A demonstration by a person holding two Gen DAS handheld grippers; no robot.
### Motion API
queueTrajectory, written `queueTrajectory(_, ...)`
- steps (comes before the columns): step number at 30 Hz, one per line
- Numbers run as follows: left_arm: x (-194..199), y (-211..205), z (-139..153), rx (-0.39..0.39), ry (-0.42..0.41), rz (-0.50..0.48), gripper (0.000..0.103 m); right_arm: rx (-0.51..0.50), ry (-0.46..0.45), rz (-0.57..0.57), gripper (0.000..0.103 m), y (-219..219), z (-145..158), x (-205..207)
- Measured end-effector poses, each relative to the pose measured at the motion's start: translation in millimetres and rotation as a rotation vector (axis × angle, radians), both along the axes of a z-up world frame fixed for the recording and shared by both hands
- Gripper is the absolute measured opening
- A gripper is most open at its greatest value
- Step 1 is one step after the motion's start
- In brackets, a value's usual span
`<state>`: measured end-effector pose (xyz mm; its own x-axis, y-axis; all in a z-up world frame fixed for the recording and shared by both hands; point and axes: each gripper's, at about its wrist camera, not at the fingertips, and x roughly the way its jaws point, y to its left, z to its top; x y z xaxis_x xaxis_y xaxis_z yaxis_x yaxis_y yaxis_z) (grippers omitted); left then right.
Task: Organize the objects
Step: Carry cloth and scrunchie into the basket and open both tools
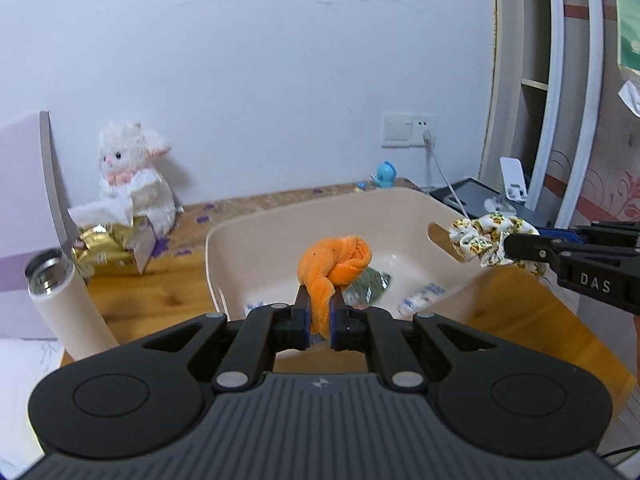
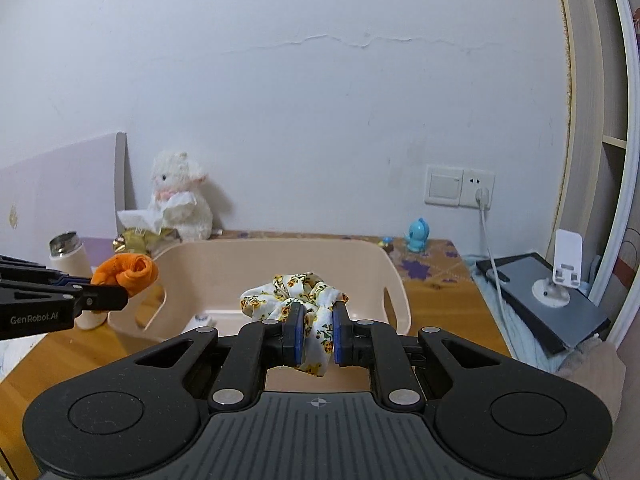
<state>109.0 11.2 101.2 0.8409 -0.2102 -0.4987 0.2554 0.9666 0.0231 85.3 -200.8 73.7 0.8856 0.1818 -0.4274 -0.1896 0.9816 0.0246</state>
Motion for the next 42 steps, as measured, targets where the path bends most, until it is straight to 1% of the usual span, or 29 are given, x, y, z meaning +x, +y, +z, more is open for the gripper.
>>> queueTrajectory(5, 28.0, -3.6, 4.6, 0.016, -0.003, 0.013, 0.01, -0.001, -0.001, -0.013, 0.013, 0.0, 0.8, 21.1)
queueTrajectory(10, 58.8, -9.1, -6.1, 0.043, 0.035, 0.016, 0.01, 0.003, 0.016, -0.023, 0.013, -0.2, -3.2, 45.3)
queueTrajectory(17, 98.4, -17.5, -29.6, 0.071, 0.135, -0.004, 0.01, -0.004, 0.073, -0.019, 0.013, 4.3, -20.5, 78.6)
queueTrajectory(21, 119.4, -24.4, -46.2, 0.097, 0.217, -0.028, 0.01, -0.019, 0.12, -0.017, 0.013, 10.9, -33.9, 93.1)
queueTrajectory(25, 132.6, -30.4, -60.2, 0.134, 0.277, -0.063, 0.01, -0.032, 0.172, -0.012, 0.013, 17.7, -46.2, 105.0)
queueTrajectory(28, 141.3, -31.9, -70.7, 0.147, 0.339, -0.077, 0.01, -0.044, 0.197, -0.007, 0.013, 19.9, -52.8, 110.4)
queueTrajectory(30, 144.8, -32.4, -75.8, 0.154, 0.364, -0.082, 0.011, -0.05, 0.215, -0.007, 0.013, 20.5, -56.0, 114.2)
queueTrajectory(32, 146.2, -33.4, -78.4, 0.162, 0.378, -0.079, 0.012, -0.056, 0.233, -0.005, 0.013, 21.1, -59.0, 116.4)
queueTrajectory(34, 146.0, -33.4, -76.6, 0.158, 0.374, -0.079, 0.012, -0.062, 0.245, -0.003, 0.014, 21.5, -61.7, 117.4)
queueTrajectory(36, 146.9, -33.6, -76.0, 0.155, 0.38, -0.073, 0.015, -0.063, 0.247, -0.003, 0.016, 21.0, -62.5, 117.0)
queueTrajectory(37, 146.9, -33.3, -75.9, 0.152, 0.388, -0.076, 0.024, -0.06, 0.244, -0.003, 0.018, 20.3, -62.1, 116.2)
queueTrajectory(38, 146.5, -33.7, -75.1, 0.152, 0.392, -0.082, 0.038, -0.055, 0.24, -0.003, 0.029, 20.0, -61.2, 114.8)
queueTrajectory(39, 146.0, -34.3, -72.5, 0.15, 0.384, -0.083, 0.046, -0.051, 0.235, -0.005, 0.037, 20.1, -59.8, 112.9)
queueTrajectory(40, 143.4, -33.0, -69.6, 0.143, 0.363, -0.077, 0.062, -0.044, 0.227, -0.003, 0.038, 19.3, -58.1, 110.4)
queueTrajectory(41, 141.0, -31.8, -66.9, 0.137, 0.345, -0.07, 0.073, -0.036, 0.223, 0.0, 0.044, 18.4, -55.7, 108.6)
queueTrajectory(42, 138.6, -30.9, -64.0, 0.13, 0.329, -0.064, 0.076, -0.032, 0.217, 0.0, 0.051, 17.9, -53.6, 106.3)
